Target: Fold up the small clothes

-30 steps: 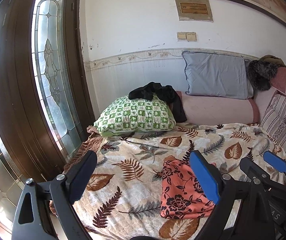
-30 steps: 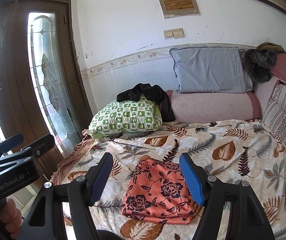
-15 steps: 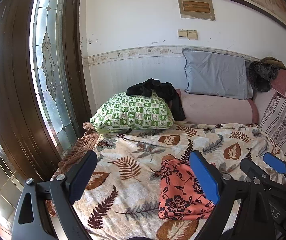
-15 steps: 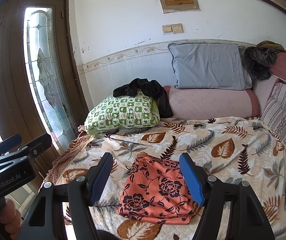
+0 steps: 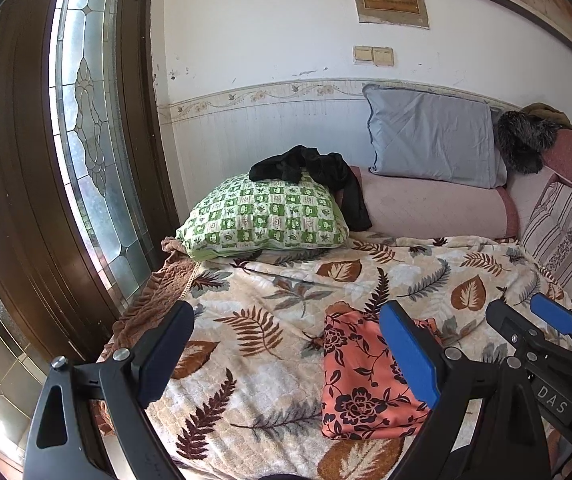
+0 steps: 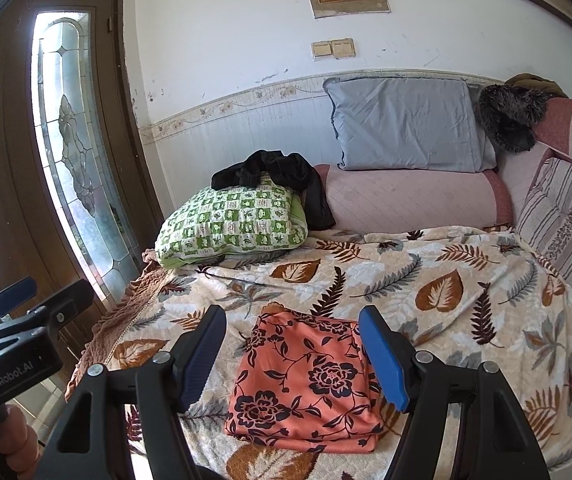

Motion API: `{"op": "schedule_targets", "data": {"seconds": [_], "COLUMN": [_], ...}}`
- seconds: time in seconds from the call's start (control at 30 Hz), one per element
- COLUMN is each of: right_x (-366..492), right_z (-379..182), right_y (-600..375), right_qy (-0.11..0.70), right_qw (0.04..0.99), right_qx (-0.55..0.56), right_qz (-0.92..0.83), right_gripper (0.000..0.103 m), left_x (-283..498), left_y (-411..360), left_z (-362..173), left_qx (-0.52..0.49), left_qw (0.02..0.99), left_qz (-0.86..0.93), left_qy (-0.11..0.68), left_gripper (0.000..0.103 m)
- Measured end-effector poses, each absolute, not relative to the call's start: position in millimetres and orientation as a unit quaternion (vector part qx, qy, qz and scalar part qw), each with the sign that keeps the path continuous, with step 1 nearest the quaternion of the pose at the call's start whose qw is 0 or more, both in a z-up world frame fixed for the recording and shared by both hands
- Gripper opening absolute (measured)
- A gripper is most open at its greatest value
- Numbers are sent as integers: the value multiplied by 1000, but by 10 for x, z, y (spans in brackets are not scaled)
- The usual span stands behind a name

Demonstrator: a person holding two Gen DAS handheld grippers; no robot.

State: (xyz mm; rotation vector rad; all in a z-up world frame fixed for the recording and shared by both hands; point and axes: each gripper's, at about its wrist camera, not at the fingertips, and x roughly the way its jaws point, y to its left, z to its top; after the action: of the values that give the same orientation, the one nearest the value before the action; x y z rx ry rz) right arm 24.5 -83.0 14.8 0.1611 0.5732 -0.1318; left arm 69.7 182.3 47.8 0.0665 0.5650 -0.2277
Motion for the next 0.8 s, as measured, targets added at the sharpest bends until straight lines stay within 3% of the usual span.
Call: {"op": "schedule_targets", "data": {"seconds": [0.8], "right_x": [506], "right_z": [-123], "right_y": [-1210], "right_qy": [299], "right_qw": [947], "right_qx": [109], "right_qz": [-38], "right_gripper": [73], "left_x": [807], "left_y": [1436], "left_z": [415], "left_qx": [47], "left_qw": [952], "left_qz": [-102], "left_qy": [285], "left_gripper": [94]}}
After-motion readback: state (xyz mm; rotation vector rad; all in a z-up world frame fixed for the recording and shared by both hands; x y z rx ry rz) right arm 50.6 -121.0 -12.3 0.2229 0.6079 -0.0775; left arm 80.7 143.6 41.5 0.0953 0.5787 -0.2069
